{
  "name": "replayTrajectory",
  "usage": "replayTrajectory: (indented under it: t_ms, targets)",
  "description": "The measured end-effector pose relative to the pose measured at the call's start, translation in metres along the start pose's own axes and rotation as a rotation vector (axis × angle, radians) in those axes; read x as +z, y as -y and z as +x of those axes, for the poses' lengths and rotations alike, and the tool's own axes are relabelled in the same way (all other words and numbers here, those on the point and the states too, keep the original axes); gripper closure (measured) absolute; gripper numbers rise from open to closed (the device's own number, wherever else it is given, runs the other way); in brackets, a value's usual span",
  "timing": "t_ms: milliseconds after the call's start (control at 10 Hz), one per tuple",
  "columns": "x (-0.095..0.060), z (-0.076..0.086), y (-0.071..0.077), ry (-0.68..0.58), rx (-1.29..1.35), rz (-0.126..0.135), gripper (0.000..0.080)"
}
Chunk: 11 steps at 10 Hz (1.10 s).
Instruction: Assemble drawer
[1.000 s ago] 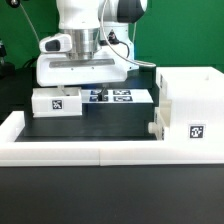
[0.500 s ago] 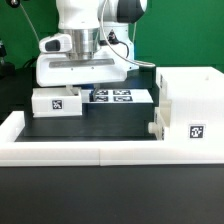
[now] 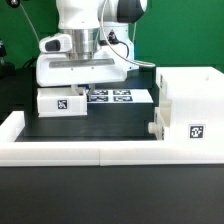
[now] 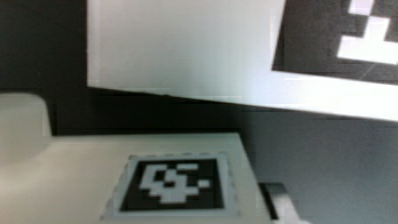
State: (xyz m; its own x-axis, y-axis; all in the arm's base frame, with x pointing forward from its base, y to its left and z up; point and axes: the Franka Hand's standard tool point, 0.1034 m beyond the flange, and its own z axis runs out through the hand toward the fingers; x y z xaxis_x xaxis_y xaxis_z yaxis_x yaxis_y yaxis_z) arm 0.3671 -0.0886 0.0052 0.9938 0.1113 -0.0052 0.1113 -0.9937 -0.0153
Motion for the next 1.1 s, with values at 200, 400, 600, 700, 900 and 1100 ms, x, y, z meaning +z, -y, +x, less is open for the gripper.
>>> replayTrajectory:
  t_ms: [200,400,600,700,900,1100]
  targets:
    - [0.0,0.0,0.0,0.0,0.0,0.0,0.0756]
    - [0.0,0.0,0.0,0.0,-0.001,0.0,0.0756]
    - [-0.017,0.013,0.009,-0.012,-0.045,0.0,0.0755]
    - [-0.027,0.02,0.011,-0.019,-0.075,0.0,0.0755]
    - [-0.037,0.035,0.016,-0.018,-0.106,0.008,0.0755]
    - [-0.049,0.066,0.021,-0.033,-0.14,0.014,0.0755]
